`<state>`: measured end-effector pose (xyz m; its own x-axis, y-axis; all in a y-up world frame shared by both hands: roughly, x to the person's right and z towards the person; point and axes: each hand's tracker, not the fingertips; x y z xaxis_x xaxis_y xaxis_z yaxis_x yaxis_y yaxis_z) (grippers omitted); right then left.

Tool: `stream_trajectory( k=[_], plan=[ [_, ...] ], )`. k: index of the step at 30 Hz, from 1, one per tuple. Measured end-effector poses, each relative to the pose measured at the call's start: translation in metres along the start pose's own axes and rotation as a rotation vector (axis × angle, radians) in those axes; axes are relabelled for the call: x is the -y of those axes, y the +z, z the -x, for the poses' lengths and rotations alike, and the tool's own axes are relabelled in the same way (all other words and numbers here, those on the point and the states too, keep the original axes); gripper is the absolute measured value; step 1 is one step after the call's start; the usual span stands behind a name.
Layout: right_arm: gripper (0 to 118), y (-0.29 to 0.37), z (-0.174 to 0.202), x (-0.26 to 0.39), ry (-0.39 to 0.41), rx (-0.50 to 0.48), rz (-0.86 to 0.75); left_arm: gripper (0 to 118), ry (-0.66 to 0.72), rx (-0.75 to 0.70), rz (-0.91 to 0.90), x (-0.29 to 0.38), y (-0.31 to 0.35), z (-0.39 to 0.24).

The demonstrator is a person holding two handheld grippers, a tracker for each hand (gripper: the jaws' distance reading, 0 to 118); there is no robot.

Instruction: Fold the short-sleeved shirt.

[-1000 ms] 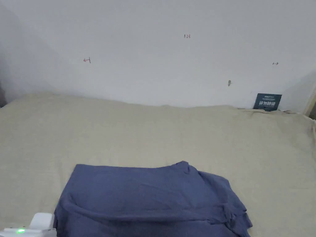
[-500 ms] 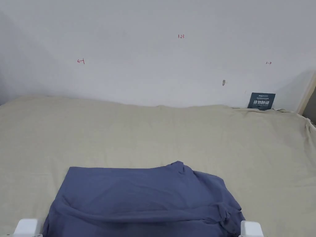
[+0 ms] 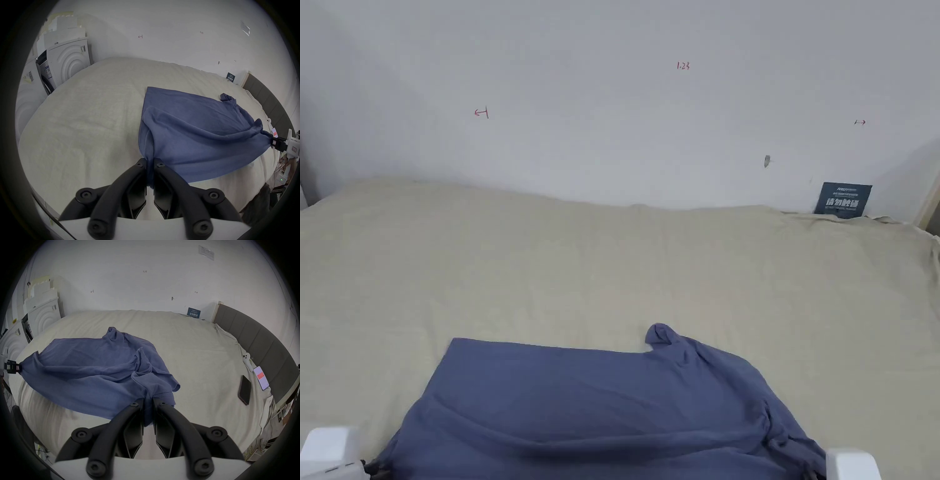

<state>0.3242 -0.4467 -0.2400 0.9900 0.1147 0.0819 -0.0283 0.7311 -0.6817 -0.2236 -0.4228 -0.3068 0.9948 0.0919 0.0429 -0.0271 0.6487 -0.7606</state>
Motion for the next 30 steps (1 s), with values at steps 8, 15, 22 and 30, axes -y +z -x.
stream_trajectory(
  k=[8, 15, 22, 30],
  plan=[
    [9, 0.028, 0.012, 0.076, 0.047, 0.076, 0.134, 3, -0.059, -0.014, 0.099, 0.070, 0.017, -0.001],
    [10, 0.014, 0.023, 0.105, 0.042, 0.094, 0.165, 3, -0.073, -0.061, 0.129, 0.089, -0.008, -0.006],
    [18, 0.019, 0.020, 0.100, 0.028, 0.093, 0.149, 8, -0.006, -0.013, 0.090, 0.095, -0.008, 0.016],
    [46, 0.066, 0.027, 0.067, -0.030, 0.082, -0.037, 43, -0.043, -0.074, -0.141, 0.083, 0.044, 0.009]
  ],
)
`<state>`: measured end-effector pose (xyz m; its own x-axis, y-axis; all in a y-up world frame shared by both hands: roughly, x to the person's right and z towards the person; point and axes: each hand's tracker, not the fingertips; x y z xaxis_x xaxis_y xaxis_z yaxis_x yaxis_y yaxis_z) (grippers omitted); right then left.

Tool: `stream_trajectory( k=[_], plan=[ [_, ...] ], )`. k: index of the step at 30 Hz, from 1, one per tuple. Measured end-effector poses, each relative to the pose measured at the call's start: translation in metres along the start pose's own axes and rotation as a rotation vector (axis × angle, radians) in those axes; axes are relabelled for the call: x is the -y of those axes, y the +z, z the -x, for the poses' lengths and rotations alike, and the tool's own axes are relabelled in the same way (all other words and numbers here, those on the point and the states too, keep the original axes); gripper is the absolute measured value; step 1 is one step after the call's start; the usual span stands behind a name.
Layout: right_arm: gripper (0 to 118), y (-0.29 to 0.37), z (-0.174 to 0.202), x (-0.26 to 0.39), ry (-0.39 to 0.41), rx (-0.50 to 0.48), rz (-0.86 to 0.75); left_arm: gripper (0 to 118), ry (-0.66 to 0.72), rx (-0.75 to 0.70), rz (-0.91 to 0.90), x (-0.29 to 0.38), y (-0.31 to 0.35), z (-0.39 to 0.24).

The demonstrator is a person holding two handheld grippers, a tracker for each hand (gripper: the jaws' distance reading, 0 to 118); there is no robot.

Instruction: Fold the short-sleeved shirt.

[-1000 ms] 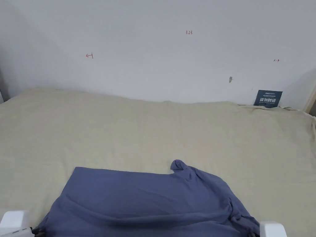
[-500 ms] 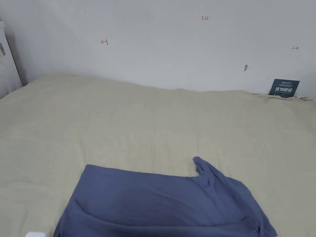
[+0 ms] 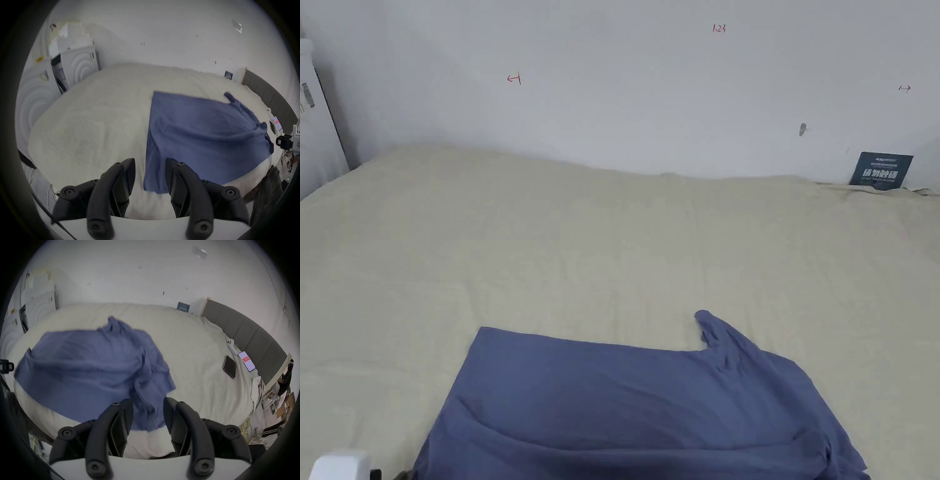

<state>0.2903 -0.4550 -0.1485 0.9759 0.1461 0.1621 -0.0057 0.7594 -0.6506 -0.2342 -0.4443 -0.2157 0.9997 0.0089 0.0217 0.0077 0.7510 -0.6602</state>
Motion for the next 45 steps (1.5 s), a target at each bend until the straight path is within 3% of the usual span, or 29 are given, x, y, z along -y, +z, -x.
stream_trajectory(
  k=[6, 8, 10, 11, 15, 18, 23, 30, 39, 42, 45],
  plan=[
    [45, 0.015, 0.033, -0.030, -0.002, -0.065, -0.192, 39, -0.002, -0.012, -0.151, -0.016, 0.007, -0.013],
    [32, 0.015, 0.047, -0.039, 0.002, -0.080, -0.225, 25, -0.014, 0.003, -0.188, -0.020, 0.006, -0.021],
    [4, 0.013, 0.057, -0.046, 0.001, -0.095, -0.241, 5, -0.009, 0.028, -0.212, -0.021, 0.002, -0.027],
    [4, 0.011, 0.062, -0.048, -0.011, -0.098, -0.259, 0, -0.010, 0.041, -0.219, -0.021, 0.000, -0.030],
    [0, 0.001, 0.074, -0.054, -0.052, -0.132, -0.249, 0, -0.025, 0.060, -0.258, -0.022, 0.002, -0.051],
    [0, -0.004, 0.082, -0.056, -0.038, -0.123, -0.250, 0, -0.054, 0.048, -0.236, -0.026, -0.008, -0.061],
    [0, -0.015, 0.085, -0.061, -0.050, -0.130, -0.235, 0, 0.002, 0.061, -0.190, -0.058, -0.046, -0.053],
    [0, -0.035, 0.084, -0.070, -0.049, -0.139, -0.196, 0, 0.083, 0.102, -0.008, -0.136, -0.146, -0.024],
    [0, -0.060, 0.078, -0.078, -0.034, -0.132, -0.150, 0, 0.013, 0.105, 0.188, -0.194, -0.221, -0.032],
    [0, -0.066, 0.075, -0.078, -0.021, -0.126, -0.136, 13, -0.030, 0.116, 0.209, -0.198, -0.232, -0.038],
    [0, -0.072, 0.072, -0.077, -0.018, -0.121, -0.123, 37, -0.035, 0.063, 0.244, -0.198, -0.242, -0.046]
  ],
)
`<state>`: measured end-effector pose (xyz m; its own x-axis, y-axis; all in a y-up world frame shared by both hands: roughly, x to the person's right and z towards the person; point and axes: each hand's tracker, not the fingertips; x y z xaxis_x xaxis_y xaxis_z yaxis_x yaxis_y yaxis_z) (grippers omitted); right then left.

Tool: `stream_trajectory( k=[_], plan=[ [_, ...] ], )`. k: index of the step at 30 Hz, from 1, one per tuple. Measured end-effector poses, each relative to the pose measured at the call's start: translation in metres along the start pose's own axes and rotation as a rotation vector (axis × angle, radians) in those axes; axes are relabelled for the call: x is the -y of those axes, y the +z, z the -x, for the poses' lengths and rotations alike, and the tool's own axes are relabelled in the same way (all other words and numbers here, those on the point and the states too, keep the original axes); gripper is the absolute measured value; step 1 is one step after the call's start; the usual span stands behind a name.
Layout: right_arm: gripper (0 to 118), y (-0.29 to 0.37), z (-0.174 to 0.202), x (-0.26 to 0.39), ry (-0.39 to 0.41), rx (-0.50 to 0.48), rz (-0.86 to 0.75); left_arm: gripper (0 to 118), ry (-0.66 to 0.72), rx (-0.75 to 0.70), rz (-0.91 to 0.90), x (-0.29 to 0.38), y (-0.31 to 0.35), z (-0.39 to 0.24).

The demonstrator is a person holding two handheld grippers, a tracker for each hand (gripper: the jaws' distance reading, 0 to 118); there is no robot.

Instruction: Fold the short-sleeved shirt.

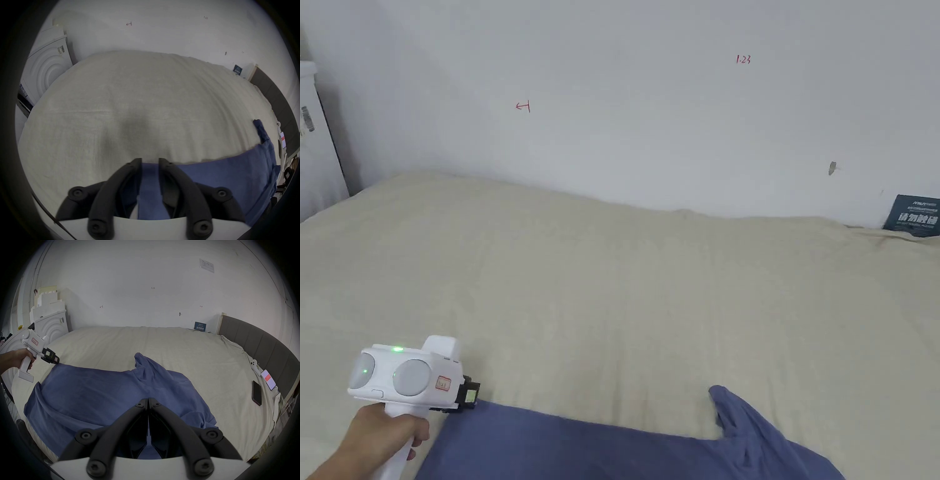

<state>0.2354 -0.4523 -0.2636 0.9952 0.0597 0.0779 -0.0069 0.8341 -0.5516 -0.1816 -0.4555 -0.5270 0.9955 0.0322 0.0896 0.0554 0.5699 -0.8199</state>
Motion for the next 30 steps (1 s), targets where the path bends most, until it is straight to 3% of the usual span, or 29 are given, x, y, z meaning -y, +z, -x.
stream_trajectory(
  k=[1, 7, 10, 12, 13, 16, 19, 24, 26, 28, 30],
  plan=[
    [0, -0.002, -0.001, 0.001, 0.001, 0.002, 0.003, 44, -0.002, 0.003, 0.010, -0.001, -0.005, 0.002],
    [0, -0.007, -0.004, 0.006, -0.002, 0.006, 0.028, 43, -0.051, -0.022, 0.063, -0.002, -0.012, -0.011],
    [0, -0.009, -0.004, 0.008, -0.011, 0.001, 0.041, 29, -0.103, -0.055, 0.046, 0.003, -0.008, -0.020],
    [0, -0.011, -0.004, 0.009, -0.018, -0.003, 0.046, 15, -0.155, -0.062, 0.038, 0.009, -0.007, -0.031],
    [0, -0.012, -0.005, 0.010, -0.025, -0.005, 0.049, 2, -0.185, -0.053, 0.038, 0.011, -0.010, -0.029],
    [0, -0.015, -0.007, 0.010, -0.032, -0.002, 0.057, 0, -0.202, -0.061, 0.034, 0.013, -0.006, -0.031],
    [0, -0.018, -0.014, 0.007, -0.039, -0.002, 0.061, 0, -0.108, 0.020, -0.017, 0.010, 0.006, -0.014],
    [1, -0.035, -0.037, -0.012, -0.038, 0.017, 0.061, 0, -0.081, 0.102, -0.113, 0.015, 0.043, -0.002],
    [8, -0.052, -0.051, -0.026, -0.043, 0.020, 0.076, 0, -0.059, 0.129, -0.142, 0.018, 0.055, -0.001],
    [28, -0.073, -0.066, -0.042, -0.041, 0.021, 0.101, 0, -0.071, 0.126, -0.175, 0.023, 0.069, -0.002],
    [40, -0.097, -0.081, -0.057, -0.040, 0.014, 0.150, 0, -0.079, 0.122, -0.181, 0.028, 0.074, -0.003]
  ],
)
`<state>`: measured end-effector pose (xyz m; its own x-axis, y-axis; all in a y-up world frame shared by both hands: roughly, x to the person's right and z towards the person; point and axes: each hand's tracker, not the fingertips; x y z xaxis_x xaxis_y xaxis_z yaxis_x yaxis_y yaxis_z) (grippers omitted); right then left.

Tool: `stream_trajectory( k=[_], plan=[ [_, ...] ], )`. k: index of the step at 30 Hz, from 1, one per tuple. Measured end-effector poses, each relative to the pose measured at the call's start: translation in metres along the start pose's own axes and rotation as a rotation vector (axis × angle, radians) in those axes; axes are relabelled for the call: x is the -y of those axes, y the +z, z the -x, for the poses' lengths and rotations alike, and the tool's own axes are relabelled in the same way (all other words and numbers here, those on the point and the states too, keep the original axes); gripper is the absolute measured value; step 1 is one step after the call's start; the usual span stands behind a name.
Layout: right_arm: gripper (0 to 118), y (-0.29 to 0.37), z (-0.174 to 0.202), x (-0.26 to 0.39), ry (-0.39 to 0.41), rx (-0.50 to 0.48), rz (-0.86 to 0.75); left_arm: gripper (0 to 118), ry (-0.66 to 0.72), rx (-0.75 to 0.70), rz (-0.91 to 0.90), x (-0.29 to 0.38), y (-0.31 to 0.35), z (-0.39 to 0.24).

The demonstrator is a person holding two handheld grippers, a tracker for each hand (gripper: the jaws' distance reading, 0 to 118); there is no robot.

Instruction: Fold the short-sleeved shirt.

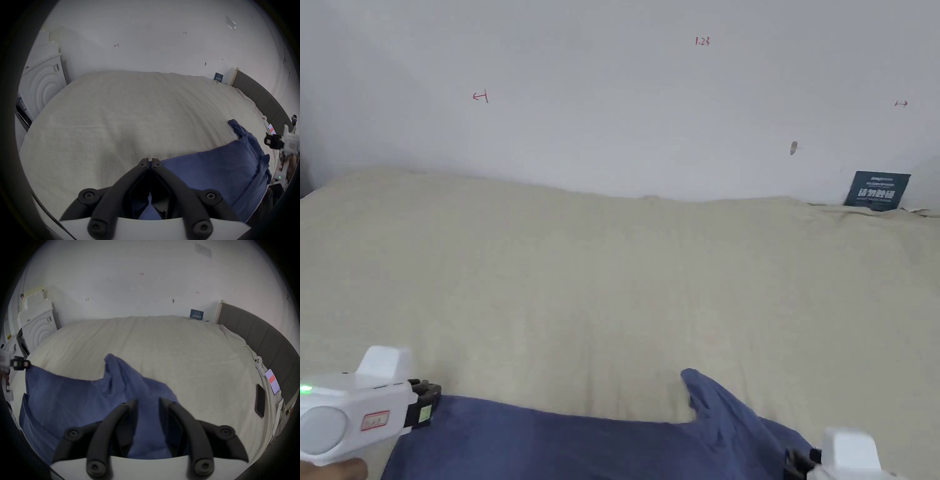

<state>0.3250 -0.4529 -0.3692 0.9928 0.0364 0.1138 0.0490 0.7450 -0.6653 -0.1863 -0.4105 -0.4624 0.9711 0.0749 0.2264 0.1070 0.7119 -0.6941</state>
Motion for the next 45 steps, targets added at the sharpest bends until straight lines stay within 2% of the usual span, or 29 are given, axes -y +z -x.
stream_trajectory(
  k=[1, 4, 7, 12, 15, 16, 17, 19, 28, 41, 45],
  plan=[
    [45, -0.013, -0.007, -0.010, -0.004, -0.010, 0.032, 0, 0.003, 0.001, -0.011, 0.002, 0.004, -0.001],
    [48, -0.050, -0.021, -0.031, 0.006, -0.015, 0.105, 0, 0.004, -0.001, -0.022, 0.007, 0.009, -0.005],
    [48, -0.082, -0.029, -0.044, -0.014, -0.015, 0.173, 0, -0.001, -0.006, -0.026, 0.014, 0.013, -0.009],
    [48, -0.119, -0.029, -0.042, -0.028, -0.076, 0.314, 0, 0.020, -0.009, -0.009, 0.025, 0.013, -0.009],
    [34, -0.120, -0.022, -0.039, 0.024, -0.048, 0.308, 0, 0.037, -0.007, 0.005, 0.030, 0.011, -0.003],
    [10, -0.118, -0.023, -0.041, 0.031, -0.042, 0.303, 0, 0.040, -0.012, 0.005, 0.032, 0.011, -0.002],
    [3, -0.115, -0.023, -0.041, 0.023, -0.058, 0.297, 0, 0.043, -0.014, 0.003, 0.032, 0.011, 0.001],
    [2, -0.109, -0.024, -0.042, 0.022, -0.064, 0.283, 0, 0.054, -0.013, 0.005, 0.033, 0.012, 0.004],
    [2, -0.022, -0.023, -0.049, 0.023, -0.099, 0.048, 0, 0.090, 0.009, -0.026, 0.036, 0.035, 0.008],
    [2, 0.117, -0.035, -0.012, 0.043, -0.101, -0.123, 0, 0.134, 0.072, -0.112, 0.067, 0.109, 0.031],
    [2, 0.151, -0.040, 0.014, 0.039, -0.070, -0.140, 0, 0.146, 0.072, -0.129, 0.086, 0.125, 0.048]
  ],
)
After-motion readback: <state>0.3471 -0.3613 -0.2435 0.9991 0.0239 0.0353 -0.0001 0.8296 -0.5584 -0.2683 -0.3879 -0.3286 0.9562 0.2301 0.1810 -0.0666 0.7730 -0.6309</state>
